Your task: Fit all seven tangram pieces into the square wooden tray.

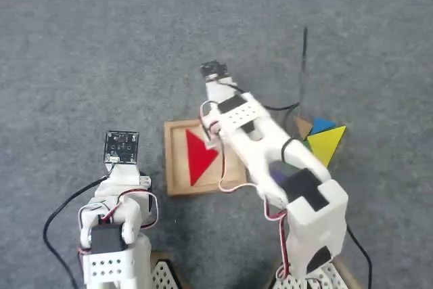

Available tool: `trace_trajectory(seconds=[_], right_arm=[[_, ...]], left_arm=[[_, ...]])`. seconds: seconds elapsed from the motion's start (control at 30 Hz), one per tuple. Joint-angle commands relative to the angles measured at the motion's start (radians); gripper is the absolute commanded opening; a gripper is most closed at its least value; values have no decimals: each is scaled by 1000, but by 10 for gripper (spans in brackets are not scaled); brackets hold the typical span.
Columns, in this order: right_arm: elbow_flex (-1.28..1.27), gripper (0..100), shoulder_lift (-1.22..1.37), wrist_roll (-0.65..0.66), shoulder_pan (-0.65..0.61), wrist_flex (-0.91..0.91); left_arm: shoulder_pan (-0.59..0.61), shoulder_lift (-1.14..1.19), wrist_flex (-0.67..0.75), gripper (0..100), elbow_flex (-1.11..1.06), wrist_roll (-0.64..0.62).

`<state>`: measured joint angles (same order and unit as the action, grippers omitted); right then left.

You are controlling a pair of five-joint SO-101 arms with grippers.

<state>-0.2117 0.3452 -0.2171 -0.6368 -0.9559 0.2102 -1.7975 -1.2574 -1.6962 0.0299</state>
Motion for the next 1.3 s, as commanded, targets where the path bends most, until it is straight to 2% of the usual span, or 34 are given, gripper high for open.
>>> trace_trajectory(seconds=[0.0, 0.17, 0.33, 0.4, 0.7, 0.87, 0.93, 1.13, 1.27], right_arm=[[28, 216, -22, 15, -88, -10], [23, 214, -22, 17, -96, -19], [-28, 214, -24, 18, 74, -44], [-58, 214, -31, 57, 143, -41], [-166, 214, -142, 166, 357, -16], [-178, 216, -197, 181, 453, -19], [-172, 216, -223, 180, 455, -18], [-180, 216, -398, 196, 346, -42], [-229, 172, -475, 353, 237, -76]], left_arm=[[2, -18, -3, 18, 13, -17], [2, -18, -3, 18, 13, -17], [2, -18, -3, 18, 13, -17], [2, -18, -3, 18, 13, -17], [2, -18, -3, 18, 13, -17], [2, -18, -3, 18, 13, -17], [2, -18, -3, 18, 13, -17], [2, -18, -3, 18, 13, -17], [2, -18, -3, 18, 13, -17]])
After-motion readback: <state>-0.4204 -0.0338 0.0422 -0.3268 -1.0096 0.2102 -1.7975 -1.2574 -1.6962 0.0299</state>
